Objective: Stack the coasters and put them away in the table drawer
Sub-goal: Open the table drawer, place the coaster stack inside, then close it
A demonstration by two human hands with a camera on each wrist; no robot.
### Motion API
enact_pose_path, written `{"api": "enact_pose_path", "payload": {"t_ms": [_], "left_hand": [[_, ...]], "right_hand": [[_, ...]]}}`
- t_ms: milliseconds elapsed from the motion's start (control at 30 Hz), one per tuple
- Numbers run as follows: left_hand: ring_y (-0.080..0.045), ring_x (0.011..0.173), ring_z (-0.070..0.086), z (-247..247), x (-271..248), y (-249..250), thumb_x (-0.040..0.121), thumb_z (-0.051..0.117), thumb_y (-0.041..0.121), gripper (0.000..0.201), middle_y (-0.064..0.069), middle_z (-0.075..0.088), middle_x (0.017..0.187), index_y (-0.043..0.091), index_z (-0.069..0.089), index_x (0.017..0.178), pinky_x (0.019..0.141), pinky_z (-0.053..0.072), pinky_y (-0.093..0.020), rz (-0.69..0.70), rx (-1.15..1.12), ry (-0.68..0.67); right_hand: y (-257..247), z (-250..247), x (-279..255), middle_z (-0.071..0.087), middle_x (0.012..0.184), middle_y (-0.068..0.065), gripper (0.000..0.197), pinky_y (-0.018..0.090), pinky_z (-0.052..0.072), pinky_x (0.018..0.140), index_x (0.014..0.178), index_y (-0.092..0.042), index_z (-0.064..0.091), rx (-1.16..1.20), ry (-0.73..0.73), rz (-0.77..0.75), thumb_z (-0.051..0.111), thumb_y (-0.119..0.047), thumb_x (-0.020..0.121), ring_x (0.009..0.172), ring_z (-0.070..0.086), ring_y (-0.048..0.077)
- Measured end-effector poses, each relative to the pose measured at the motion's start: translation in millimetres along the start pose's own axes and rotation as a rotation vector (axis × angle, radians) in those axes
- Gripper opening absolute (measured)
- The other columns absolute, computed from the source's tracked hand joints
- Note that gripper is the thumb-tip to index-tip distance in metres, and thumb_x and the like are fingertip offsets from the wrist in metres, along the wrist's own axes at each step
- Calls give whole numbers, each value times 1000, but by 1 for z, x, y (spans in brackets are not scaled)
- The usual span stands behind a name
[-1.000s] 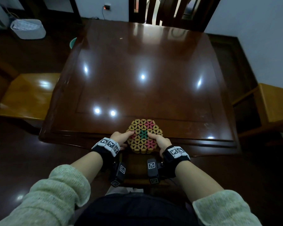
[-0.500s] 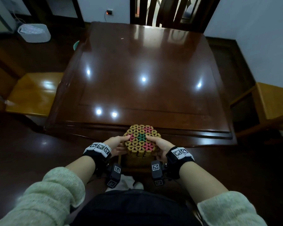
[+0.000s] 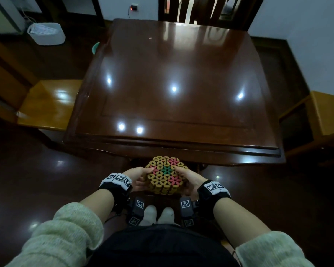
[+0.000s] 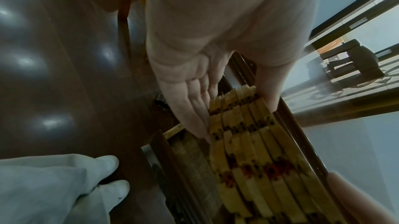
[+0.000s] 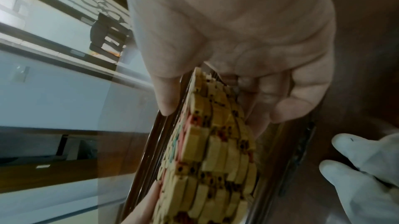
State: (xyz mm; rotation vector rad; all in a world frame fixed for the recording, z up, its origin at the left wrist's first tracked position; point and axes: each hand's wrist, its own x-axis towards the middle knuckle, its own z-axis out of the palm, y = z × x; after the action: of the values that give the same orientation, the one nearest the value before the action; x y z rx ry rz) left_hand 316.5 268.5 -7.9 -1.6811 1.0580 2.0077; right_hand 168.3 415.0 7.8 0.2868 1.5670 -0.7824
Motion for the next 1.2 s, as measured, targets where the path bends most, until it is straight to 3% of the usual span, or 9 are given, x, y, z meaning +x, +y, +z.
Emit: {"api": "enact_pose_path", "payload": {"t_ms": [300, 433, 500, 600, 800, 900, 967, 1133, 1200], "left_hand": [[-26, 92, 64, 2, 23, 6, 78, 75, 30, 53, -14, 64, 106, -1, 57, 117, 68, 55, -35, -131, 40, 6], [-27, 100, 62, 13, 38, 12, 84, 70, 26, 51, -15, 60, 120, 0, 53, 124, 70, 55, -36, -151, 3, -18], [-30, 110, 60, 19, 44, 17, 85, 70, 24, 51, -17, 60, 119, -2, 52, 126, 72, 54, -38, -167, 3, -28], [-32, 118, 56, 26, 48, 24, 91, 62, 18, 40, -20, 61, 105, -7, 52, 120, 80, 51, -38, -191, -40, -62], [-32, 89, 64, 32, 75, 25, 85, 70, 20, 47, -20, 62, 106, -2, 53, 122, 75, 56, -42, -139, -80, -6], [-34, 101, 65, 31, 95, 17, 82, 73, 21, 53, -19, 61, 121, 2, 53, 126, 78, 58, -42, -141, -84, 20], [-34, 107, 63, 33, 98, 12, 82, 72, 22, 53, -18, 59, 124, 3, 52, 128, 87, 56, -44, -140, -96, 8], [-35, 113, 59, 34, 108, 11, 79, 75, 26, 70, -20, 58, 129, 3, 42, 136, 96, 51, -46, -102, -95, 18], [-37, 114, 59, 31, 154, -7, 56, 84, 38, 99, -20, 56, 131, 3, 41, 138, 97, 50, -50, -101, -58, 72]], "right_hand": [[8, -1, 26, 71, 109, 9, 44, 30, 47, 67, 117, -15, 58, 156, 105, 109, 63, -41, 82, 101, 66, 25], [6, -9, 40, 66, 61, 4, 25, 22, 44, 49, 98, -13, 60, 177, 147, 105, 61, -35, 87, 58, 61, 16], [7, -16, 51, 64, 66, 5, 30, 26, 47, 55, 108, -11, 59, 195, 163, 97, 63, -32, 87, 65, 59, 18], [2, -22, 59, 55, 39, 3, 18, 26, 45, 51, 93, -10, 57, 225, 164, 112, 59, -27, 92, 58, 49, 15], [-7, -27, 72, 62, 94, 15, 15, 32, 51, 50, 107, -8, 55, 233, 124, 134, 55, -19, 96, 79, 59, 25], [-11, -33, 86, 64, 107, 18, 30, 30, 56, 44, 123, -4, 53, 207, 121, 136, 55, -16, 96, 86, 62, 29], [-9, -35, 94, 60, 124, 19, 37, 38, 56, 57, 130, -3, 51, 184, 123, 141, 55, -15, 96, 97, 61, 31], [-3, -34, 106, 60, 99, 14, 23, 38, 48, 63, 120, -6, 52, 231, 106, 154, 51, -12, 98, 85, 58, 27], [-3, -33, 112, 61, 107, 14, 26, 39, 51, 72, 122, -6, 50, 230, 111, 157, 52, -14, 98, 93, 59, 28]]}}
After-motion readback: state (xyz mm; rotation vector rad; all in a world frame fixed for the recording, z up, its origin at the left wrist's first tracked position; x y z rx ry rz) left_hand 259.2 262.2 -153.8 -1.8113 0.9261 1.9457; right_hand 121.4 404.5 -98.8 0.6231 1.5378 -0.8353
